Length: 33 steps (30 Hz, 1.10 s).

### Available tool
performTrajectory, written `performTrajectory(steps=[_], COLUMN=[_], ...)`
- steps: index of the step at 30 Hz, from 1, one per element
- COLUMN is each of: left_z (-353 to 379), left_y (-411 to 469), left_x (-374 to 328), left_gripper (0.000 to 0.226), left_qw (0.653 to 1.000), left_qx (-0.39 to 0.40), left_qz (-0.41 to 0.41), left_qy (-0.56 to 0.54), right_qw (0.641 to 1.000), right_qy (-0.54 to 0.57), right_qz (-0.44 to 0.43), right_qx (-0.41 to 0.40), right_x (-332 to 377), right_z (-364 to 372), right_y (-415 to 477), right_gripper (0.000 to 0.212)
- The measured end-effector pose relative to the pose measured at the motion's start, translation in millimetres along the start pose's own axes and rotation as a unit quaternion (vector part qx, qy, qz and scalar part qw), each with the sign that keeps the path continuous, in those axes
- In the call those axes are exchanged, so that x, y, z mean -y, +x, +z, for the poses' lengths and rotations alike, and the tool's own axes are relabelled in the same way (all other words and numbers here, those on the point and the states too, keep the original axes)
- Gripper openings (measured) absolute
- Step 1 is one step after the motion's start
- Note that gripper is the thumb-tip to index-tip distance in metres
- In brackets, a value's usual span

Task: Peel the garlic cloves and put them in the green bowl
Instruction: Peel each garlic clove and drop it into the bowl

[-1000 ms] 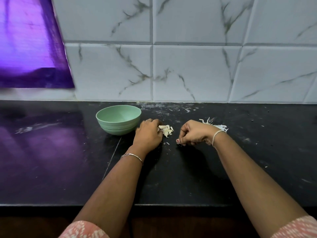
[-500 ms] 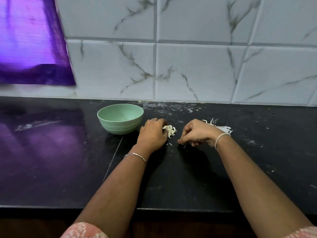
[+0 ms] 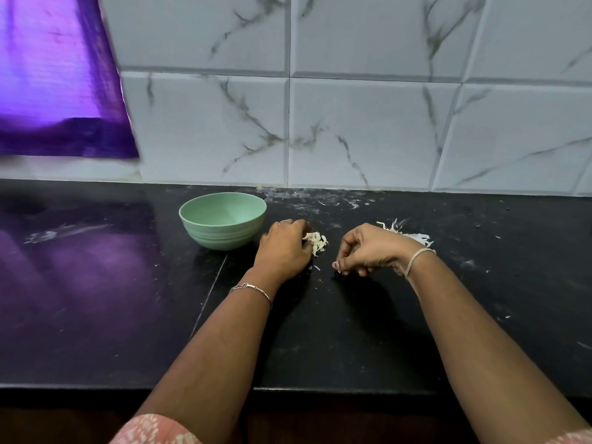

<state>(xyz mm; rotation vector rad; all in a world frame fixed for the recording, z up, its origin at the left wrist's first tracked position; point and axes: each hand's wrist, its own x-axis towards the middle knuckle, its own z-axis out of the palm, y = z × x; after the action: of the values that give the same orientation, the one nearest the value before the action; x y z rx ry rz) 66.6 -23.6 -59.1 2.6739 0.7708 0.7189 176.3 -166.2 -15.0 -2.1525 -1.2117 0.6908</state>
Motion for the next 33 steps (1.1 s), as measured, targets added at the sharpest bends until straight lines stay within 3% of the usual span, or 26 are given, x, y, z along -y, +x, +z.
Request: performTrajectory(steps=[6, 13, 19, 27, 33], left_z=[-1.5, -3.5, -2.2, -2.2, -1.0], left_y=[-0.9, -1.1, 0.4, -0.1, -1.0], left_x=[1.1, 0.5, 0.4, 0.7, -0.3], left_gripper=[0.028, 0.027, 0.029, 0.028, 0.029], left_qw=[1.000, 1.000, 1.000, 1.000, 1.000], left_qx=[-0.003, 0.000, -0.001, -0.006, -0.005], left_qz=[0.000, 0.001, 0.003, 0.003, 0.003], left_qy=[-0.009, -0.008, -0.008, -0.007, -0.005], right_qw=[1.000, 0.986, 0.977, 0.949, 0.995], right_qy=[0.016, 0.156, 0.208, 0.280, 0.072], right_qz=[0.001, -0.007, 0.003, -0.073, 0.045], right_qx=[-0.024, -0.051, -0.049, -0.125, -0.056], right_x=[-3.1, -9.1, -0.3, 40.8, 1.1], right_z=[-1.2, -14.9, -32.6, -58.1, 1.2], right_y=[2.5, 0.7, 0.3, -1.6, 18.1], right_gripper=[0.014, 0.011, 0.012, 0.009, 0.021])
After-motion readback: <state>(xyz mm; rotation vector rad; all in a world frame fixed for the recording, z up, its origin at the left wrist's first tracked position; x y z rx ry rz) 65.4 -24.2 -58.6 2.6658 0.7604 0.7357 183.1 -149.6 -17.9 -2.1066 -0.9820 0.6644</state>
